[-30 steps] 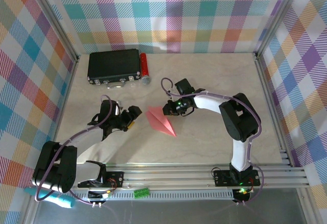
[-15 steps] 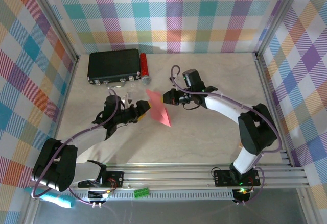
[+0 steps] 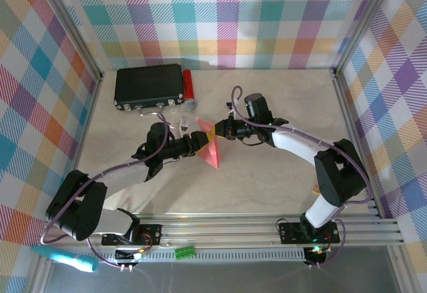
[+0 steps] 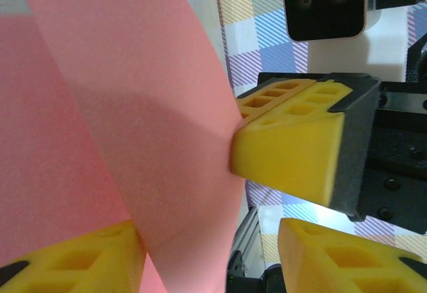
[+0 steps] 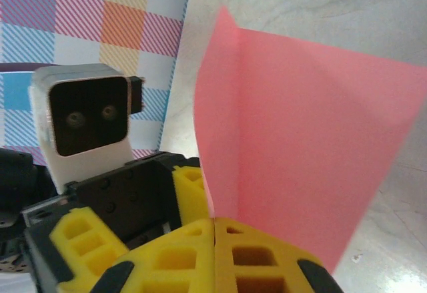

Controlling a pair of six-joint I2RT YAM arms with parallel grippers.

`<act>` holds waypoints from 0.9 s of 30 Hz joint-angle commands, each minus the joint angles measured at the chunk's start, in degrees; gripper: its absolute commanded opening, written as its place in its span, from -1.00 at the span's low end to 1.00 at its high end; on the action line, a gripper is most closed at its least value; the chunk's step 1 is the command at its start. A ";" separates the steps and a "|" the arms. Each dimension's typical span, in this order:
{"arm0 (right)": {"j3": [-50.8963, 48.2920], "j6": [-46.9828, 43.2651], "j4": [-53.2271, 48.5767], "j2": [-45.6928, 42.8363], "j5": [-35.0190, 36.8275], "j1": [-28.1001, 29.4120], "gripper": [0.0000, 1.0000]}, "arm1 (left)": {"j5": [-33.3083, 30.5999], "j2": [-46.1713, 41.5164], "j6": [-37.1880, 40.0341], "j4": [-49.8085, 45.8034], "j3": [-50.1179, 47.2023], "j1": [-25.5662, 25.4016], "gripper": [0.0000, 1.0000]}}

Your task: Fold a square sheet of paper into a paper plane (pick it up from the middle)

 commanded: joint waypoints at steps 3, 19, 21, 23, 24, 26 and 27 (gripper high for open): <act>-1.51 3.11 4.78 -2.48 -2.77 -0.97 -0.87 | 0.94 0.72 -0.32 4.66 1.95 -1.06 -0.02; -3.38 4.09 5.72 -2.93 -2.80 -2.24 -0.81 | -1.32 0.43 -0.03 5.10 0.59 -1.06 -0.44; -3.54 4.18 5.70 -3.00 -2.80 -2.22 -0.80 | -1.53 0.47 0.04 5.10 0.63 -1.06 -0.49; -3.72 4.18 5.73 -3.05 -2.79 -2.31 -0.78 | -1.75 0.55 0.10 4.96 0.71 -1.06 -0.58; -3.78 4.25 5.66 -3.14 -2.80 -2.38 -0.77 | -1.84 0.47 0.22 4.88 0.81 -1.06 -0.61; -3.99 4.28 5.64 -3.31 -2.71 -2.46 -0.74 | -1.92 0.30 0.37 4.80 0.82 -1.06 -0.67; -4.08 4.18 5.60 -3.42 -2.54 -2.57 -0.71 | -2.03 0.25 0.47 4.70 0.90 -1.06 -0.70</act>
